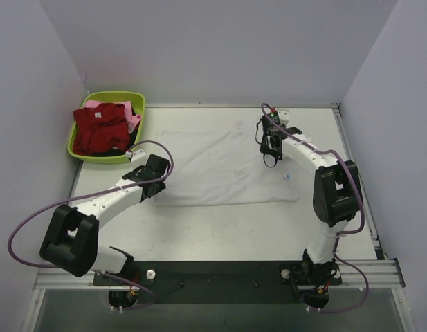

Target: Fold and stack the t-shirts

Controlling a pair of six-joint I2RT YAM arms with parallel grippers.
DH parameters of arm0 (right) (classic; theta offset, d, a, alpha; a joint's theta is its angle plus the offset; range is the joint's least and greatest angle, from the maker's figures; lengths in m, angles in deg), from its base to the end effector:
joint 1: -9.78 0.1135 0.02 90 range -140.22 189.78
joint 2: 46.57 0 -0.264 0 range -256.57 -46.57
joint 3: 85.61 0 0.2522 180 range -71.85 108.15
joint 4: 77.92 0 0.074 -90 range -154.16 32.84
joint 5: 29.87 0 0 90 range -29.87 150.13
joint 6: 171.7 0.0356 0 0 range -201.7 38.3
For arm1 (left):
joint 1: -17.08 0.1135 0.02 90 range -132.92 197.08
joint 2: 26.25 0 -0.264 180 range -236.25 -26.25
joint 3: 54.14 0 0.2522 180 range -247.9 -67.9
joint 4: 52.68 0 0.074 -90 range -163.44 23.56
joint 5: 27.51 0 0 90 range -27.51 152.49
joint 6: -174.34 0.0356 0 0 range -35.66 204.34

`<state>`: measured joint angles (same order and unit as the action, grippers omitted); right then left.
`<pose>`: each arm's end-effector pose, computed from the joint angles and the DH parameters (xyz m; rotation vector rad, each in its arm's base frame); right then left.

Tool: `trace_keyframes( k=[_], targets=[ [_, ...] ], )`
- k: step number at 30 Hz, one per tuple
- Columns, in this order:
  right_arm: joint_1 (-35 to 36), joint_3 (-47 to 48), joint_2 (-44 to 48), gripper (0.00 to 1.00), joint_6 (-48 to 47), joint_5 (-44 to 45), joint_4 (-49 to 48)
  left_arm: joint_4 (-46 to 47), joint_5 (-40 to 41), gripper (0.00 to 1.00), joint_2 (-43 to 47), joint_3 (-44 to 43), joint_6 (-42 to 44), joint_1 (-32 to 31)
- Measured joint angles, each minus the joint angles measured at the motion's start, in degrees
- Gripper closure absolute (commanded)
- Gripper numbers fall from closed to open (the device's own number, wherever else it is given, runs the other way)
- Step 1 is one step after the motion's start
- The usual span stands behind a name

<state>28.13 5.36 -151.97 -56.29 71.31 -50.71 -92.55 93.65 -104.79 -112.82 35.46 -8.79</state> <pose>0.3968 0.1243 0.2328 0.2409 2.2742 0.1748 0.2396 -0.0957 0.1963 -0.6561 2.3159 0.1378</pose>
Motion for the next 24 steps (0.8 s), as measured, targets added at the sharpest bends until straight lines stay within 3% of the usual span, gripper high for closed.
trace_keyframes(
  k=[13, 24],
  targets=[
    [0.5, -4.1, 6.2, 1.00, -0.2, 2.6, 0.3, 5.2, -0.6, 0.51, -9.9, -0.2, 0.0, 2.7],
    [0.8, -7.1, 16.8, 1.00, -0.2, 5.6, 1.0, 7.3, -1.7, 0.52, -11.5, -2.5, 0.0, 2.7]
  ],
)
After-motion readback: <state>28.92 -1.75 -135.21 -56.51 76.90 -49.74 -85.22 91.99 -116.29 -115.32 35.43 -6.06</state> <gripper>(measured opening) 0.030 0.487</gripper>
